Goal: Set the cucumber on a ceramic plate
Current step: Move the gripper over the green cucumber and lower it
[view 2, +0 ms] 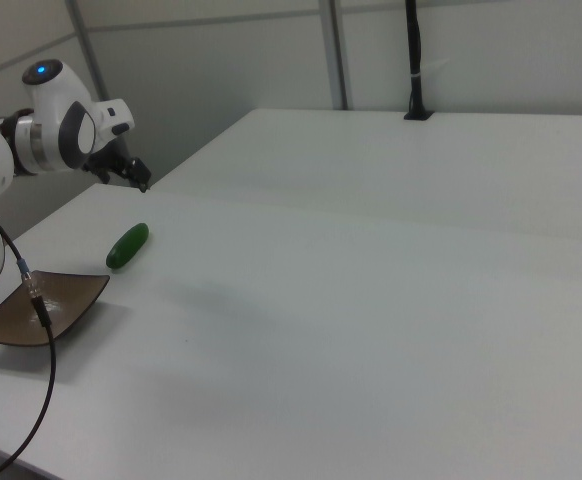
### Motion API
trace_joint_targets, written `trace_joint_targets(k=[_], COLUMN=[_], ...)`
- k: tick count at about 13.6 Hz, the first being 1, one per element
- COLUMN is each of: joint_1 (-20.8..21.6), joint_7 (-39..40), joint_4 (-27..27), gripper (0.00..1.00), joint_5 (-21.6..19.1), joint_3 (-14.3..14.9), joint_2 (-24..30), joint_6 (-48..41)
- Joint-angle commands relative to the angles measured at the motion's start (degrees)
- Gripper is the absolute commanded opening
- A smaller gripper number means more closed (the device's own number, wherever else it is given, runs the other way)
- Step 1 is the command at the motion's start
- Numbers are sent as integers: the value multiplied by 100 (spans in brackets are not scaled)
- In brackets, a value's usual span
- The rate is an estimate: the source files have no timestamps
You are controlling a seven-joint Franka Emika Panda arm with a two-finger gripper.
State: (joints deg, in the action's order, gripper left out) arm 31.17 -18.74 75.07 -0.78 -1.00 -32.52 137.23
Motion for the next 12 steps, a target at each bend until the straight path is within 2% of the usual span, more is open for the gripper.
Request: trace_joint_targets(k=[1,3,8,12], joint_1=[223,372,495,548], joint_7=[-139,-148,-157,-341], joint_4=[-247,-256,-256,-256], gripper=[100,100,100,100], joint_5=[227,489,622,921], joint_3=[48,56,56,56], joint_2=[-456,-754,-1098,-1520], joint_6=[348,646,989,1359])
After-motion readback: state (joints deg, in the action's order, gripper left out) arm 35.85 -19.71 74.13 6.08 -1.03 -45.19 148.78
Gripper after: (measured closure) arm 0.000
